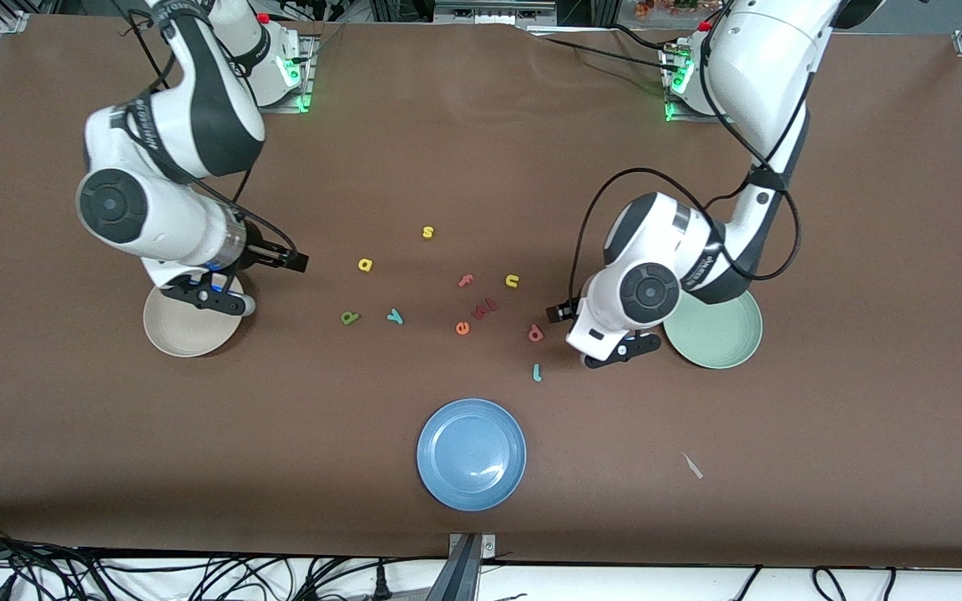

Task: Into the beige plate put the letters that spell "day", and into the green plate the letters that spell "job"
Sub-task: 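Reach the left gripper to pink p while the right gripper reaches green p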

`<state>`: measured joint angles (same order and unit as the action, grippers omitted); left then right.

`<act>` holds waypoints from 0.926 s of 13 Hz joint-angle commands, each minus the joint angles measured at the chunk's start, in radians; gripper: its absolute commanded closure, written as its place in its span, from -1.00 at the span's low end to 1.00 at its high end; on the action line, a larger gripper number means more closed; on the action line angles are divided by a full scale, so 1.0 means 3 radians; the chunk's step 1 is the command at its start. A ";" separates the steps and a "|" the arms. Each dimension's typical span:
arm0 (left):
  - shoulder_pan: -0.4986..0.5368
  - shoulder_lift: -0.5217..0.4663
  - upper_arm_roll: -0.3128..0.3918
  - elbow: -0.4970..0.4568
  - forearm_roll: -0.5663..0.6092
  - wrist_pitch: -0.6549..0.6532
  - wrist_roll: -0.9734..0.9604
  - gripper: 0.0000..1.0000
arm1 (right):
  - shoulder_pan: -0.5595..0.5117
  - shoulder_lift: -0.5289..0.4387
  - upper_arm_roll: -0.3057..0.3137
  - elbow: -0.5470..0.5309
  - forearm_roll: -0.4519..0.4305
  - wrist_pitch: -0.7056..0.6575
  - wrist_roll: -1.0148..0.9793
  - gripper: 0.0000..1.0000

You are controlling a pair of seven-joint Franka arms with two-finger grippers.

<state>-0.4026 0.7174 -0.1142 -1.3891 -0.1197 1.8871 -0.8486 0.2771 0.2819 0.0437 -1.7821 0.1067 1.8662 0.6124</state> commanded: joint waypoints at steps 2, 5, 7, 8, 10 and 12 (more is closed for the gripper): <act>-0.0187 0.0441 0.0059 0.0524 -0.0076 0.0156 -0.0637 -0.97 | 0.0236 0.0179 -0.0013 -0.0144 0.0053 0.0435 0.0789 -1.00; -0.0269 0.0590 0.0069 0.0519 -0.0051 0.0458 -0.1005 -0.85 | 0.0415 0.0435 -0.0013 -0.0149 0.0053 0.0835 0.1194 -1.00; -0.0310 0.0620 0.0074 0.0519 -0.0046 0.0510 -0.1108 -0.44 | 0.0462 0.0553 -0.0013 -0.0139 0.0053 0.0983 0.1277 -1.00; -0.0310 0.0646 0.0074 0.0519 -0.0046 0.0510 -0.1114 -0.26 | 0.0457 0.0584 -0.0018 -0.0129 0.0043 0.0989 0.1272 -1.00; -0.0310 0.0682 0.0074 0.0514 -0.0041 0.0515 -0.1114 -0.05 | 0.0426 0.0610 -0.0033 -0.0114 0.0007 0.0969 0.1104 -1.00; -0.0304 0.0707 0.0074 0.0499 -0.0036 0.0637 -0.1114 -0.02 | 0.0350 0.0681 -0.0054 -0.0073 0.0007 0.0953 0.1047 -1.00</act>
<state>-0.4827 0.9030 -0.1051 -1.2732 -0.1197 2.0588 -1.1727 0.4048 0.4644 0.0302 -1.8239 0.1066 2.1552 0.9589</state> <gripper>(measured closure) 0.471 0.000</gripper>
